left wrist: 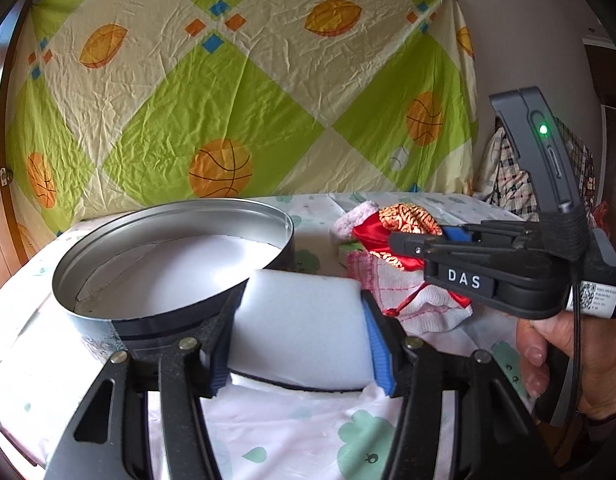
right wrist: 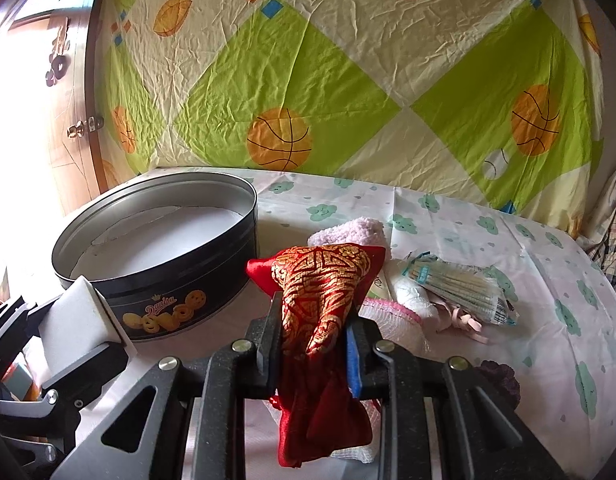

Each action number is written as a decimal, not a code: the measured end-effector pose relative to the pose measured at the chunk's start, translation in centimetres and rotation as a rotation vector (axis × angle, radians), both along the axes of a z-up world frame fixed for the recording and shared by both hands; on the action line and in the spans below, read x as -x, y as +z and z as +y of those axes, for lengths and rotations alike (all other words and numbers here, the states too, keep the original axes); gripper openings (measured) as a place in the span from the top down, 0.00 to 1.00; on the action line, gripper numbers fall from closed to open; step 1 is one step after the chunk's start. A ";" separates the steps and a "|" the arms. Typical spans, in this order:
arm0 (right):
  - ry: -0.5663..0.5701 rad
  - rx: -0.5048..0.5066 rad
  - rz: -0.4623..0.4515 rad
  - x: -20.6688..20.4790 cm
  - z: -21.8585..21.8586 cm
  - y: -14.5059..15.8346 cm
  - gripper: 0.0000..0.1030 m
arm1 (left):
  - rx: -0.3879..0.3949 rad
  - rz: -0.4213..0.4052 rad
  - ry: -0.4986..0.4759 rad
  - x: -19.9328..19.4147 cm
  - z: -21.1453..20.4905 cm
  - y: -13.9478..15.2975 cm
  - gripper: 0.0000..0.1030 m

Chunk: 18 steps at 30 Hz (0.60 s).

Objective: Organize soft objects
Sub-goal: 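Carry the sponge and red pouch over the dark tin with both tools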

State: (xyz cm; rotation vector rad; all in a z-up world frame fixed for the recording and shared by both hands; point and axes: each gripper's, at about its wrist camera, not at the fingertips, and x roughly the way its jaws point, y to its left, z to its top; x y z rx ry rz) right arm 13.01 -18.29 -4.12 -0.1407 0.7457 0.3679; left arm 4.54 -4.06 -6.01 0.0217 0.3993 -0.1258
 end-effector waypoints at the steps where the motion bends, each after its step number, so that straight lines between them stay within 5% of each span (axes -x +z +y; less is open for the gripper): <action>1: -0.001 -0.002 -0.007 0.1 0.0 0.1 0.74 | -0.003 -0.007 0.002 0.1 0.0 0.1 0.46; 18: -0.014 -0.035 -0.134 1.9 -0.5 1.7 0.74 | 0.016 -0.092 0.075 1.5 1.8 2.0 0.46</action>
